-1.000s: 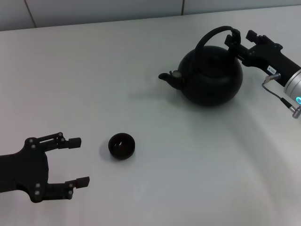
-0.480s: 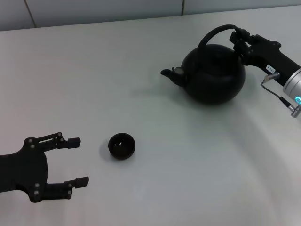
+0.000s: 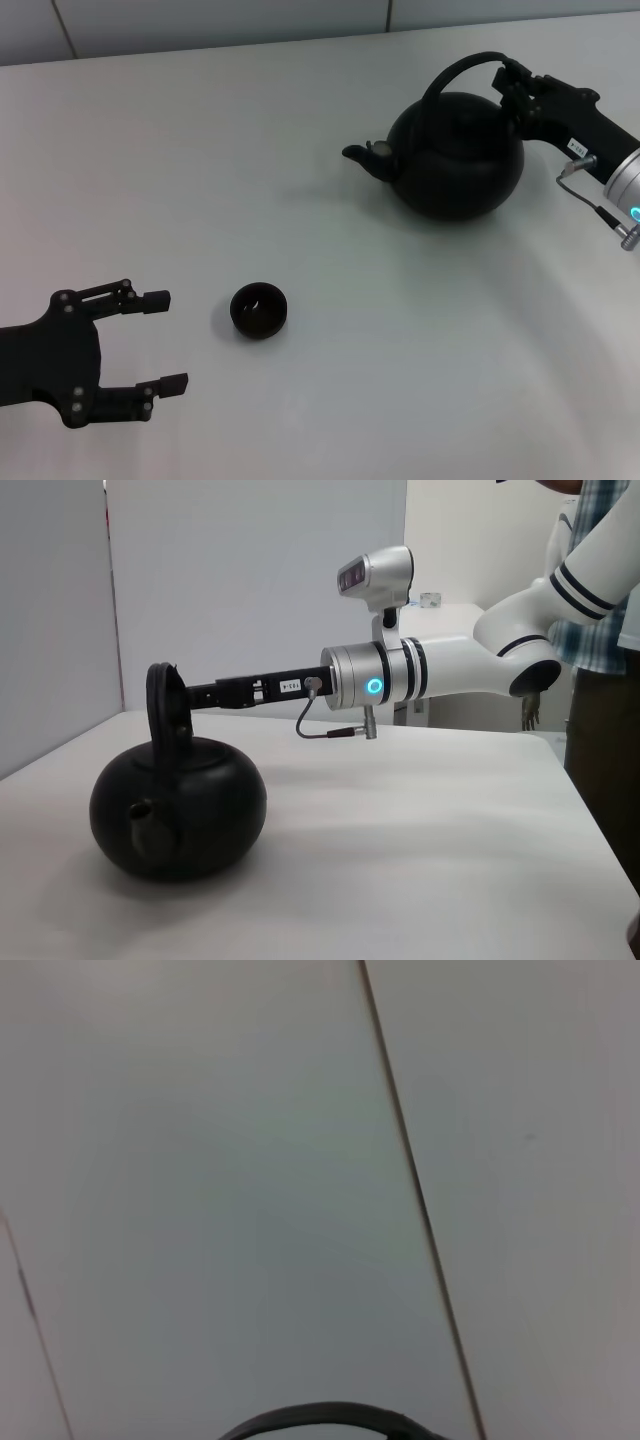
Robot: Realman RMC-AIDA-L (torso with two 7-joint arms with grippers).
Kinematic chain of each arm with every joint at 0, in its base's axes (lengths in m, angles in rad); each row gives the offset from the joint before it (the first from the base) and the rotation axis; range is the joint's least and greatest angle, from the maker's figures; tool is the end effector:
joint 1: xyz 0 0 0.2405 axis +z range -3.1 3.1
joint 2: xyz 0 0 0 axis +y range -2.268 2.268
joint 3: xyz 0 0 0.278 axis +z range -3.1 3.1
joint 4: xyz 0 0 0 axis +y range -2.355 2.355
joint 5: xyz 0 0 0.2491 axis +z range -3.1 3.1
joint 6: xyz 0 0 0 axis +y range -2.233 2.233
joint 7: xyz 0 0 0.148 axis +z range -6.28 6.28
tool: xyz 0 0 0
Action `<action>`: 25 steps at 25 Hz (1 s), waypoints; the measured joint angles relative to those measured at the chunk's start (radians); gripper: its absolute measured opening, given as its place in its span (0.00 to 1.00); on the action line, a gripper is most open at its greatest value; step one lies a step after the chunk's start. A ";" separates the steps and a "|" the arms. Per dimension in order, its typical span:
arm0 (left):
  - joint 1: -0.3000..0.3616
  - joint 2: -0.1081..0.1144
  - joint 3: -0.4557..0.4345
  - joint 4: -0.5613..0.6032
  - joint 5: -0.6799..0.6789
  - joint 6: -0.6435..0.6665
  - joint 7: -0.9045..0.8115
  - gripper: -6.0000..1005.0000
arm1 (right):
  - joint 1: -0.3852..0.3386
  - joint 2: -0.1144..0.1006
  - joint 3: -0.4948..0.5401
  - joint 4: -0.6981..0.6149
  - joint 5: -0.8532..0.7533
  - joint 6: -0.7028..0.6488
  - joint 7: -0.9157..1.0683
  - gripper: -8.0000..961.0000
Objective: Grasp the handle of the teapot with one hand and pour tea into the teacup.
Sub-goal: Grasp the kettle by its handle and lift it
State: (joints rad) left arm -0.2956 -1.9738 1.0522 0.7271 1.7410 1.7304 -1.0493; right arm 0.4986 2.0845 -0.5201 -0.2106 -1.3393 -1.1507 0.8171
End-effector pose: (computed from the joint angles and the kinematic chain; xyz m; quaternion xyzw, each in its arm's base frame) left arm -0.3309 0.2947 0.0038 -0.9683 -0.0470 -0.2351 0.0702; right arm 0.3694 0.3848 -0.0268 -0.7592 0.3059 0.3477 0.4574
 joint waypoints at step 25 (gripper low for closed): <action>0.000 -0.009 0.000 0.000 0.000 -0.003 0.001 0.82 | 0.022 -0.005 -0.105 -0.063 -0.014 -0.109 0.002 0.17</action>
State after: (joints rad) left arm -0.2958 -1.9826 1.0522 0.7272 1.7410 1.7272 -1.0478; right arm 0.5202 2.0793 -0.6253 -0.2738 -1.3537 -1.2592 0.8192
